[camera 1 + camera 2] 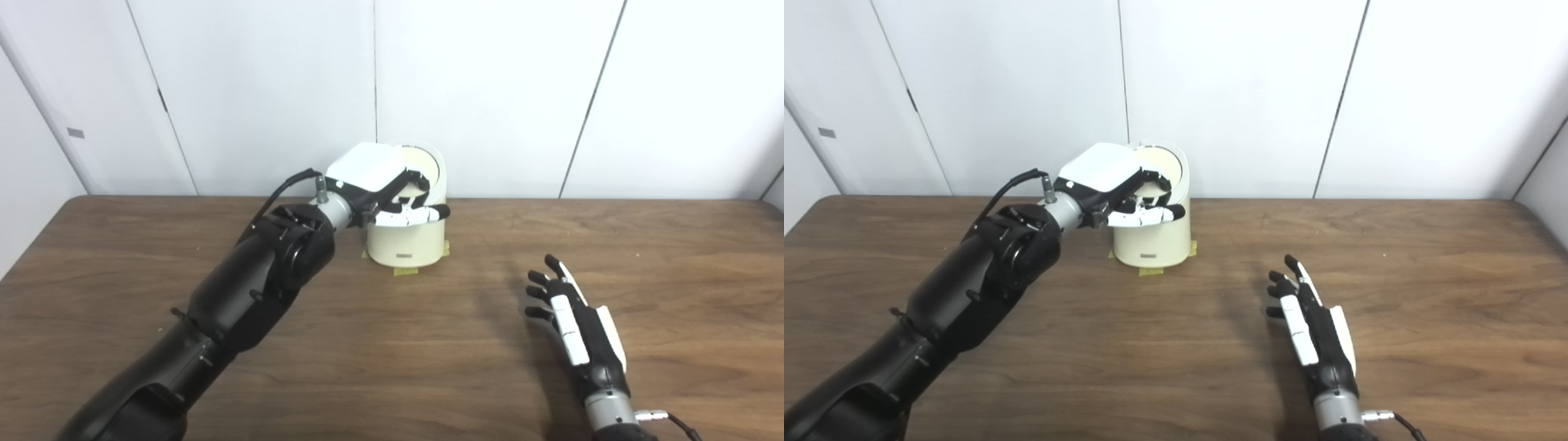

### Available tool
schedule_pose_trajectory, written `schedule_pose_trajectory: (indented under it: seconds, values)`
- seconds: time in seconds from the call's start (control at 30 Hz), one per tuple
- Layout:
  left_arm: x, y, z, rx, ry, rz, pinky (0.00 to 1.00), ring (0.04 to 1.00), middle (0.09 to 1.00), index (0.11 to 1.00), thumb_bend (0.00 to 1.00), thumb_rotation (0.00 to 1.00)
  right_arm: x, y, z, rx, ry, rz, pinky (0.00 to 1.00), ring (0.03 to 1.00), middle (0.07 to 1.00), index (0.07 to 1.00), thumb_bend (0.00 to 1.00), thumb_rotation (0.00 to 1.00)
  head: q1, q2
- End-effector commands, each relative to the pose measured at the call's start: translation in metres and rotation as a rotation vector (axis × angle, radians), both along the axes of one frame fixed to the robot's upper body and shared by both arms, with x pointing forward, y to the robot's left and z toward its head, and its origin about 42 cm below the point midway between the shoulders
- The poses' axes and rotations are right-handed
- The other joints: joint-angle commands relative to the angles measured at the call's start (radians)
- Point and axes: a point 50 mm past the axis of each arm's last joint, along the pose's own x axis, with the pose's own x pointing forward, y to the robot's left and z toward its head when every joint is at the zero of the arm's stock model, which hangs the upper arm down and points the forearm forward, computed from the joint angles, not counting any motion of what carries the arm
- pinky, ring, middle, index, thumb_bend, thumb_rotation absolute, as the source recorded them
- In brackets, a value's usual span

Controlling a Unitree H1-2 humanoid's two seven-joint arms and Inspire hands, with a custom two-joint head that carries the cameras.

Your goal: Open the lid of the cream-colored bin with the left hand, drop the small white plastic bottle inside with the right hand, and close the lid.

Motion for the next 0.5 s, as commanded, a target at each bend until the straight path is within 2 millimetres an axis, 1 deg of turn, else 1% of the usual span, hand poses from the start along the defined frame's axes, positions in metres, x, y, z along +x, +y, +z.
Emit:
schedule_pose_trajectory:
  seconds: [0.0, 0.17, 0.23, 0.33, 0.4, 0.47]
  values:
    - [0.003, 0.014, -0.039, 0.083, 0.179, 0.045, 0.77, 0.826, 0.825, 0.794, 0.58, 1.0, 0.006, 0.002, 0.02, -0.002, -0.08, 0.001, 0.71, 0.825, 0.854, 0.937, 0.5, 1.0, 0.0, -0.001]
    - [0.003, 0.014, -0.04, 0.08, 0.18, 0.042, 0.78, 0.837, 0.83, 0.798, 0.59, 1.0, 0.006, 0.002, 0.019, 0.002, -0.078, 0.005, 0.72, 0.832, 0.858, 0.942, 0.5, 1.0, 0.002, 0.0]
    - [0.001, 0.013, -0.037, 0.079, 0.177, 0.042, 0.78, 0.837, 0.831, 0.802, 0.58, 1.0, 0.006, 0.002, 0.019, -0.001, -0.081, 0.006, 0.71, 0.83, 0.857, 0.941, 0.5, 1.0, 0.0, -0.002]
    - [-0.001, 0.013, -0.033, 0.063, 0.165, 0.042, 0.75, 0.818, 0.82, 0.801, 0.58, 1.0, 0.006, 0.002, 0.019, -0.001, -0.081, 0.007, 0.71, 0.83, 0.856, 0.94, 0.51, 1.0, 0.0, -0.002]
    - [-0.003, 0.014, -0.027, 0.048, 0.148, 0.046, 0.73, 0.808, 0.813, 0.801, 0.59, 1.0, 0.006, 0.002, 0.019, -0.001, -0.077, 0.006, 0.71, 0.829, 0.856, 0.94, 0.5, 1.0, 0.001, -0.003]
    - [-0.005, 0.014, -0.017, 0.01, 0.131, 0.052, 0.76, 0.822, 0.828, 0.81, 0.59, 1.0, 0.006, 0.002, 0.018, 0.003, -0.075, 0.003, 0.71, 0.827, 0.855, 0.94, 0.5, 1.0, 0.002, -0.003]
